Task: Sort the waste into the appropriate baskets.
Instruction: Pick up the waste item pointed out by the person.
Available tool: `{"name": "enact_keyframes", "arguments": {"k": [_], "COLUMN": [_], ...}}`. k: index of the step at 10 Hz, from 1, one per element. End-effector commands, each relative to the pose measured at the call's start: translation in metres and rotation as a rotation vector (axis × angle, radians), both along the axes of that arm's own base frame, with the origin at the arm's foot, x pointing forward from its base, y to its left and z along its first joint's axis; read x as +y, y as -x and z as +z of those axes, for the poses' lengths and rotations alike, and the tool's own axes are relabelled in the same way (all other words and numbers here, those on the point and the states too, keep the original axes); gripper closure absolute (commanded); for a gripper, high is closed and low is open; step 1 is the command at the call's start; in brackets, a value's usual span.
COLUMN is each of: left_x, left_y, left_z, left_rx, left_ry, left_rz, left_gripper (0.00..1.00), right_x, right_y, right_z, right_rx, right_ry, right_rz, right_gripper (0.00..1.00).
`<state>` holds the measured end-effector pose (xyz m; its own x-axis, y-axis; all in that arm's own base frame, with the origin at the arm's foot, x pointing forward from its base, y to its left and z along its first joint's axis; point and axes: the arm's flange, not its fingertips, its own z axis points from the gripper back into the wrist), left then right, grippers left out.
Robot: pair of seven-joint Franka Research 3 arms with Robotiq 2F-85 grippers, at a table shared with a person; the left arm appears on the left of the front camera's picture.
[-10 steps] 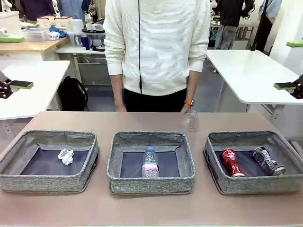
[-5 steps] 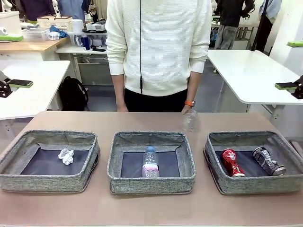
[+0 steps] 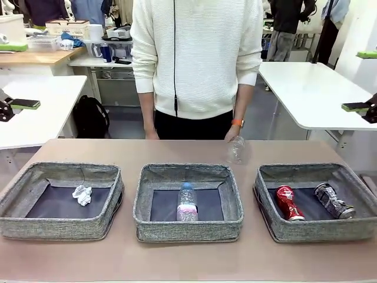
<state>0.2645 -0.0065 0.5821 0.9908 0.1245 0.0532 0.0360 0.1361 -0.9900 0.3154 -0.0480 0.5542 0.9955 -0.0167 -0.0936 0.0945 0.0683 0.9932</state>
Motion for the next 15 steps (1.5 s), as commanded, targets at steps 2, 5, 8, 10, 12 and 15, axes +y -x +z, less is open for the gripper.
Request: {"name": "enact_keyframes", "arguments": {"k": [2, 5, 8, 10, 12, 15], "left_x": [-0.001, -0.001, -0.001, -0.001, -0.001, -0.001], "left_y": [-0.001, -0.001, -0.001, -0.001, -0.001, -0.001], "left_z": [0.002, 0.002, 0.002, 0.002, 0.002, 0.002], "left_rx": [-0.026, -0.026, -0.026, -0.026, -0.026, -0.026], "left_ry": [0.013, 0.013, 0.013, 0.013, 0.013, 0.013], "left_rz": [-0.009, -0.009, -0.009, -0.009, -0.009, -0.009], "left_gripper": [0.00, 0.00, 0.00, 0.00, 0.00, 0.00], "right_x": [-0.004, -0.004, -0.004, -0.004, -0.004, 0.026], "right_y": [-0.002, -0.002, -0.002, -0.002, -0.002, -0.020], "right_z": [0.003, 0.003, 0.003, 0.003, 0.003, 0.010], "right_rx": [-0.018, -0.018, -0.018, -0.018, -0.018, 0.091], "right_ry": [-0.014, -0.014, -0.014, -0.014, -0.014, 0.199], "right_rz": [0.010, 0.010, 0.010, 0.010, 0.010, 0.038], "right_gripper": [0.00, 0.00, 0.00, 0.00, 0.00, 0.00]}}
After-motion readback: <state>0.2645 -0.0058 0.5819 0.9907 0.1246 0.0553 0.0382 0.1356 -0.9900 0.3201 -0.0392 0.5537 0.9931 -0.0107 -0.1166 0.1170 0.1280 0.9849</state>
